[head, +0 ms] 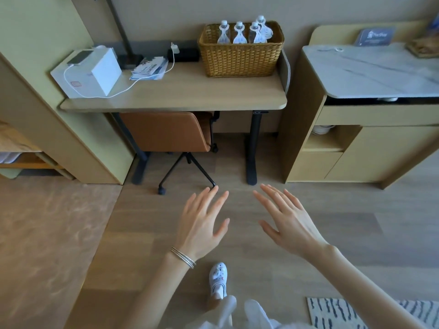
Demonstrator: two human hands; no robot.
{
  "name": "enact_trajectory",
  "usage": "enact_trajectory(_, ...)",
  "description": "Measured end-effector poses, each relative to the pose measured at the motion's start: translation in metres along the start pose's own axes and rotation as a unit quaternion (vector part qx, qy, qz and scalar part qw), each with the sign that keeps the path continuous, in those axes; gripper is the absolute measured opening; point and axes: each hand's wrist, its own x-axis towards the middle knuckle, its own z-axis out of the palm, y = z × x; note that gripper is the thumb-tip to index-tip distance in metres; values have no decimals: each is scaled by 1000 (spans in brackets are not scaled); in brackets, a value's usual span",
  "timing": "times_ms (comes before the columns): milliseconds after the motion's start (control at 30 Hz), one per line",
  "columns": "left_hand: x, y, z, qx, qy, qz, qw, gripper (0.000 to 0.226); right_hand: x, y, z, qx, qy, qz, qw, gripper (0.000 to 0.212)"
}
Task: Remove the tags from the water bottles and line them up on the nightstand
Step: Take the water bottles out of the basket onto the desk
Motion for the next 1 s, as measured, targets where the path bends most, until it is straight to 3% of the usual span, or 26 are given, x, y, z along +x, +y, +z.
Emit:
enact_trajectory(433,173,-97,-12,25,10,116,993,54,169,40,5,-36,41,23,998,73)
enact_trajectory(867,286,-134,47,31,-60,105,992,55,251,118,37,-44,23,60,997,63)
enact_trajectory(1000,346,-133,54,33,-46,96,994,54,292,164,34,-47,30,53,997,61)
